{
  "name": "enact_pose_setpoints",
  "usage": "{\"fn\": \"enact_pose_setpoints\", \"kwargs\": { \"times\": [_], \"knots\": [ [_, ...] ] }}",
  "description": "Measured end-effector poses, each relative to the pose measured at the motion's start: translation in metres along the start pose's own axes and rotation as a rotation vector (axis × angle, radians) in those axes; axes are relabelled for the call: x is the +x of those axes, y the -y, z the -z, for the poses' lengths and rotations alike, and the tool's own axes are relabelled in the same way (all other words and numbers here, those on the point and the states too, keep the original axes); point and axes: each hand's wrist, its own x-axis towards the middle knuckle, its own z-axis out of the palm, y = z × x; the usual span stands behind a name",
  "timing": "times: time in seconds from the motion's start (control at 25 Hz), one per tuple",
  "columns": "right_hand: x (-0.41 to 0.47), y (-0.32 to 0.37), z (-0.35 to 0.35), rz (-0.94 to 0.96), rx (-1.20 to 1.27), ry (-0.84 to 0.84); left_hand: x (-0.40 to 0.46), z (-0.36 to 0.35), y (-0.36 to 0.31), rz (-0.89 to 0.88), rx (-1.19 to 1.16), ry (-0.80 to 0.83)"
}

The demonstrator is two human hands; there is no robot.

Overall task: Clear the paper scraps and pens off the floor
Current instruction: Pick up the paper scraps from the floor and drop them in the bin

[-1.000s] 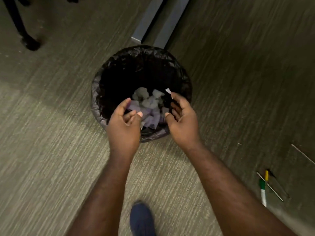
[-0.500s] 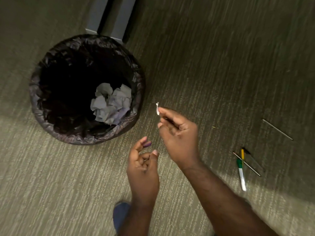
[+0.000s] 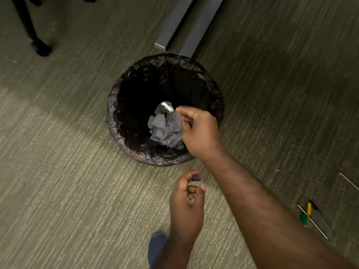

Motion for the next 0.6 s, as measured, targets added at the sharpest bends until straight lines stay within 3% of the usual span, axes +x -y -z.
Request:
{"fn": "enact_pose_setpoints", "kwargs": {
  "times": [0.04,0.12,0.2,0.32,0.4,0.6],
  "knots": [
    [0.003,0.002,-0.002,-0.018,-0.011,0.064,-0.001,0.003,0.003,0.011,0.009,0.01],
    [0.001,0.0,-0.002,-0.054,0.044,0.031,-0.003,0.007,0.01,0.04,0.022,0.033],
    [-0.016,-0.011,0.007,-0.037,0.067,-0.134,-0.005,0.005,0.018,0.035,0.046,0.063],
    [-0.056,-0.046,0.032,0.103,-0.111,-0.329,-0.005,-0.002,0.028,-0.056,0.161,0.101],
    [-0.087,-0.087,0.057,0.115,-0.228,-0.315,-0.005,-0.022,0.034,-0.126,0.231,0.164],
    [-0.16,-0.198,0.117,-0.054,-0.373,-0.246,0.001,-0.085,0.056,-0.247,0.385,0.344]
  ]
}}
